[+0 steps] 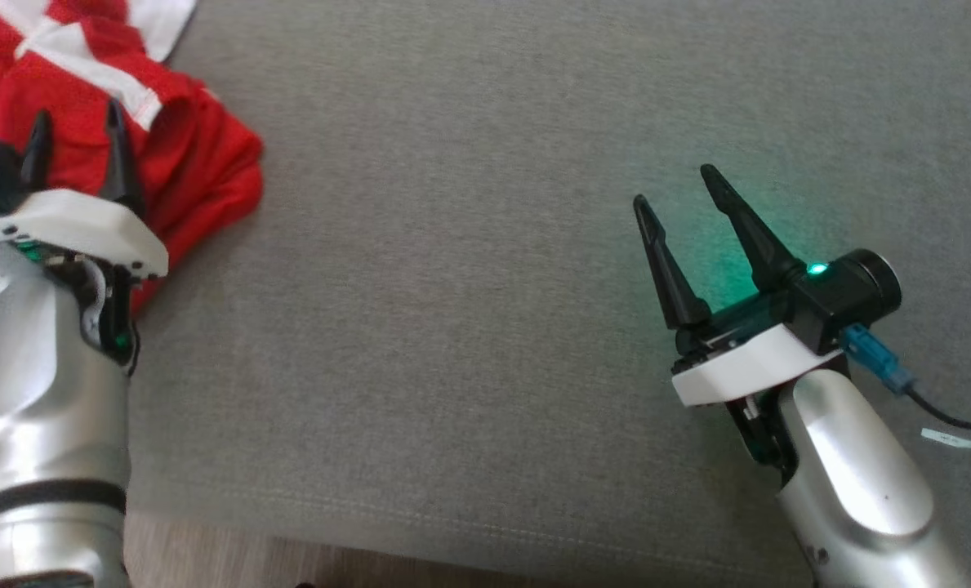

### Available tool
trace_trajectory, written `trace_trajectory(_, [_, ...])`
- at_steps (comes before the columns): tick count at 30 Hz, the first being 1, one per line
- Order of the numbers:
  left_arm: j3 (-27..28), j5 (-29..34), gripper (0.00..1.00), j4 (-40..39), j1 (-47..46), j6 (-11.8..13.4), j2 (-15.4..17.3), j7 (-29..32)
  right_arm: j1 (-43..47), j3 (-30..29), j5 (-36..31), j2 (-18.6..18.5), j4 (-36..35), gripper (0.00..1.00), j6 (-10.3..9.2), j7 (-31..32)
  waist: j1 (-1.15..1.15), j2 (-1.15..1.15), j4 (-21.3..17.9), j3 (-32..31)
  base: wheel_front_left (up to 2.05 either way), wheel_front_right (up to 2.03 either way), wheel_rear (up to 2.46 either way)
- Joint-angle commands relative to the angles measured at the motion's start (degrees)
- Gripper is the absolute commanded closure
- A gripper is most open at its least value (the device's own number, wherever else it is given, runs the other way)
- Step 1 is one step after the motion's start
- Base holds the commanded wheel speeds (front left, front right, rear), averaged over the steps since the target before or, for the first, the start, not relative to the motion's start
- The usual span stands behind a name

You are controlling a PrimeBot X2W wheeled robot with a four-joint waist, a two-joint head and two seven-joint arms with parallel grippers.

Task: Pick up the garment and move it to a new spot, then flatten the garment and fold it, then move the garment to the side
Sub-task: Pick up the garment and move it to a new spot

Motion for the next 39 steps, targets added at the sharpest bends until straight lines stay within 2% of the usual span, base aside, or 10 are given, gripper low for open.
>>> trace_trajectory(1, [0.91, 0.82, 0.00, 0.63, -2.01, 0.41, 3.52, -0.25, -1.24, 1.27, 0.41, 0.18, -1.85, 0.00, 0.43, -0.52, -0.02, 0.00, -1.54, 1.11, 0.00, 0.00, 0.00])
trace_trajectory(7, [0.54, 1.36, 0.00, 10.56, -6.30, 2.65, 5.08, 2.43, -1.96, 1.58, 0.97, 0.65, -1.53, 0.00, 0.43, -0.52, -0.02, 0.00, -3.47, 1.82, 0.00, 0.00, 0.00])
trace_trajectory(8, [0.61, 1.20, 0.11, 11.94, -6.76, 2.90, 5.14, 2.95, -2.00, 1.57, 1.09, 0.71, -1.41, 0.00, 0.43, -0.52, -0.02, 0.00, -3.67, 1.82, 0.00, 0.00, 0.00])
trace_trajectory(9, [0.65, 1.02, 0.79, 13.09, -7.18, 3.05, 5.13, 3.24, -2.02, 1.54, 1.17, 0.73, -1.31, 0.00, 0.43, -0.52, -0.02, 0.00, -3.81, 1.80, 0.00, 0.00, 0.00])
trace_trajectory(10, [0.57, 0.96, 1.00, 14.05, -7.55, 3.13, 5.13, 3.29, -2.02, 1.42, 1.26, 0.76, -1.20, 0.00, 0.43, -0.52, -0.02, 0.00, -3.93, 1.75, 0.00, 0.00, 0.00])
trace_trajectory(17, [0.21, 0.51, 1.00, 16.92, -9.95, 3.72, 5.50, 1.71, -1.89, 0.66, 1.87, 1.38, -0.50, 0.00, 0.43, -0.52, -0.02, 0.00, -4.60, 0.26, 0.00, 0.00, 0.00])
trace_trajectory(24, [-1.94, 1.14, 1.00, 10.44, -12.65, 2.32, 5.10, -0.56, -1.39, 0.90, 3.15, 3.32, 0.41, 0.00, 0.43, -0.52, -0.02, 0.00, -7.64, -4.43, 0.00, 0.00, 0.00])
trace_trajectory(32, [-5.88, 1.61, 1.00, 1.82, -11.13, 0.68, 0.63, -0.68, -0.68, 1.27, 4.37, 4.68, 1.02, 0.00, 0.43, -0.52, -0.02, 0.00, -14.32, -7.40, 0.00, 0.00, 0.00])
trace_trajectory(39, [-10.88, 1.54, 1.00, -1.85, -8.32, -0.24, -4.19, -0.69, -0.80, 2.20, 5.26, 5.11, 1.18, 0.00, 0.43, -0.52, -0.02, 0.00, -20.39, -7.76, 0.00, 0.00, 0.00])
